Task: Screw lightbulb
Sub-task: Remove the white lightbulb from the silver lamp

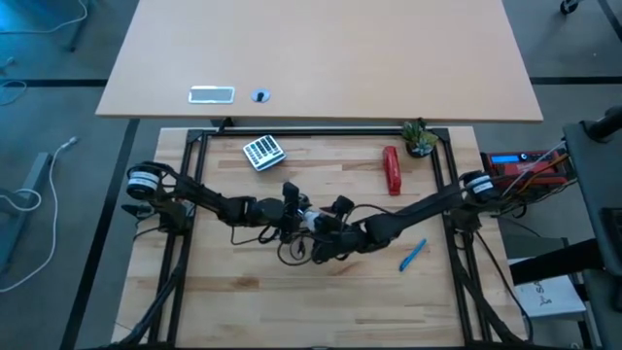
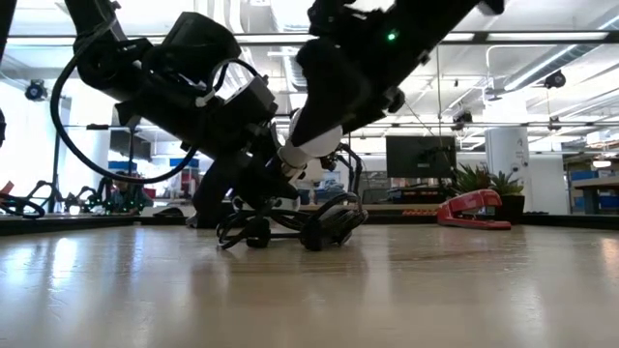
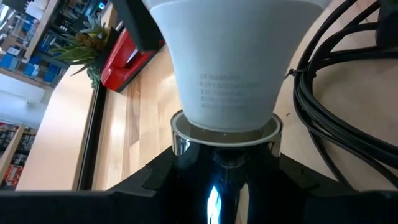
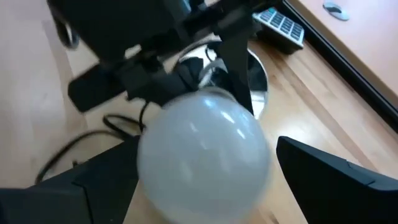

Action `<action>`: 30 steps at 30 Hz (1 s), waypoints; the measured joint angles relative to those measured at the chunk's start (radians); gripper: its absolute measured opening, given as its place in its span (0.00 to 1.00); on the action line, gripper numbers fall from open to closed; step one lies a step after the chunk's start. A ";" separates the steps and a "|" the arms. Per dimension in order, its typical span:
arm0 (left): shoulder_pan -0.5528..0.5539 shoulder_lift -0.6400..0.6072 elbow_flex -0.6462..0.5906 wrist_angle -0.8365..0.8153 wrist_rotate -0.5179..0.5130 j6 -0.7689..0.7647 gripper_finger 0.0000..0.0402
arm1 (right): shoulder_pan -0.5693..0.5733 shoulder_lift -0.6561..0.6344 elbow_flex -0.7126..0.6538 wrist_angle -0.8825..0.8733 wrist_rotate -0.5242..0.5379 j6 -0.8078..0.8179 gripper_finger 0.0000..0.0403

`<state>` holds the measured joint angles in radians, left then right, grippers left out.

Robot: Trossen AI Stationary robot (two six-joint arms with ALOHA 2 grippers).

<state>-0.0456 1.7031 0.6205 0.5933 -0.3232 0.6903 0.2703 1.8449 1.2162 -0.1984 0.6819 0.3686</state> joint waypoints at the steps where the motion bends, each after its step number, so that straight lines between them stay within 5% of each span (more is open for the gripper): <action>1: 0.000 0.000 0.000 -0.001 0.000 0.000 0.40 | 0.000 0.010 0.004 0.006 0.005 -0.002 0.89; 12: 0.000 0.000 0.000 -0.003 0.001 0.000 0.40 | -0.001 0.039 0.023 0.024 0.097 0.024 0.89; 21: 0.001 0.000 0.000 -0.011 0.078 -0.006 0.40 | -0.008 0.039 0.023 0.017 0.017 0.023 0.60; 30: 0.002 -0.002 0.002 -0.050 0.162 -0.023 0.40 | -0.009 0.038 0.026 -0.022 -0.038 -0.071 0.59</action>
<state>-0.0433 1.7014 0.6224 0.5430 -0.1612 0.6678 0.2615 1.8832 1.2424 -0.2207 0.6440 0.2972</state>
